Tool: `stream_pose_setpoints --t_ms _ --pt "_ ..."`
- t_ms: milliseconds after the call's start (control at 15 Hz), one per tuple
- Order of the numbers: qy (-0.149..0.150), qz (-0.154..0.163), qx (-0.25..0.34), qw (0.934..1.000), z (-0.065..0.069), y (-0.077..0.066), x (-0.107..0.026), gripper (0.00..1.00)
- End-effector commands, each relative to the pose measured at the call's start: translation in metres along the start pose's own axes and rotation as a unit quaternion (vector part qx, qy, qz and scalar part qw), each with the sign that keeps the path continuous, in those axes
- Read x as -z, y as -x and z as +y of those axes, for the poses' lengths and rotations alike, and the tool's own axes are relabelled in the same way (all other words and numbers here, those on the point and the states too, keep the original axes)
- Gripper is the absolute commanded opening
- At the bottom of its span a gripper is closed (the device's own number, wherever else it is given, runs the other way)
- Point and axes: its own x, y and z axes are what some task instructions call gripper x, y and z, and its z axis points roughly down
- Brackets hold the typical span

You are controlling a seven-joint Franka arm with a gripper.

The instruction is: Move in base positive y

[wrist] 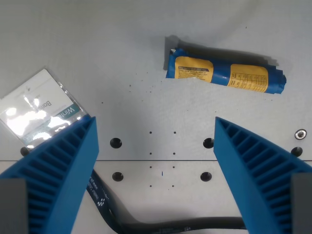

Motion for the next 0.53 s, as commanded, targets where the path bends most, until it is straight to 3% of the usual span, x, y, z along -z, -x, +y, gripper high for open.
stream_pose_setpoints --t_ms 67,533 --pt "0.000 0.001 0.000 1.0000 -0.005 0.000 0.001 1.00" --pt "0.000 0.001 0.000 1.0000 -0.040 -0.003 0.001 1.00"
